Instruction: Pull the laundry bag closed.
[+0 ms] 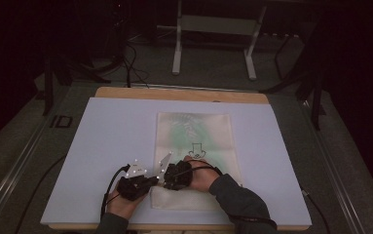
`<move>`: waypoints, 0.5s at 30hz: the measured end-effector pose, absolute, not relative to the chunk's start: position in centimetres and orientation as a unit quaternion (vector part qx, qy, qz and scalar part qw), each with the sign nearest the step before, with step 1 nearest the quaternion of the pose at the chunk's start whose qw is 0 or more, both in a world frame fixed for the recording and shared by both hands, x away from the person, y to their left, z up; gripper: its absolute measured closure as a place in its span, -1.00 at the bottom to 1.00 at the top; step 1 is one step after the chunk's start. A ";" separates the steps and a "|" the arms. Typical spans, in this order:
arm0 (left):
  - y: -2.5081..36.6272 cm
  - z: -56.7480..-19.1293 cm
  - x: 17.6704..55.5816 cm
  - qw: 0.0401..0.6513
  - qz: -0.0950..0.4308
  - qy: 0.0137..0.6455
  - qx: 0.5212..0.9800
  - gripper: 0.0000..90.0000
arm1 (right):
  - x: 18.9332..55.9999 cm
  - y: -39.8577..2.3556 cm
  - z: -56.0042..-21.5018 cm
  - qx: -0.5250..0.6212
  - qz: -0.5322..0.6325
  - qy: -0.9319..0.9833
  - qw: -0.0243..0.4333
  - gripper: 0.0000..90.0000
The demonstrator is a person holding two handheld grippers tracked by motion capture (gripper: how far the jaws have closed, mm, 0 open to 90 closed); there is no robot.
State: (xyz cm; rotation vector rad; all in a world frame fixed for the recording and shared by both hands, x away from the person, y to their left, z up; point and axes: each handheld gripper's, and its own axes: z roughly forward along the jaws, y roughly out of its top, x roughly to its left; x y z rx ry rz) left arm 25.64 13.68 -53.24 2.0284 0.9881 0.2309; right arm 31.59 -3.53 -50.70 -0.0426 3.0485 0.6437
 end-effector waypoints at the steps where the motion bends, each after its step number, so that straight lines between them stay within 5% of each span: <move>1: 13.6 -53.3 25.6 0.422 0.090 0.393 0.812 0.98 | 31.6 -3.5 -50.7 -0.014 0.207 0.978 0.013 0.83; 15: 12.9 -53.6 25.6 0.383 0.090 0.401 0.827 0.99 | 31.6 -3.4 -50.6 -0.024 0.200 0.979 0.015 0.83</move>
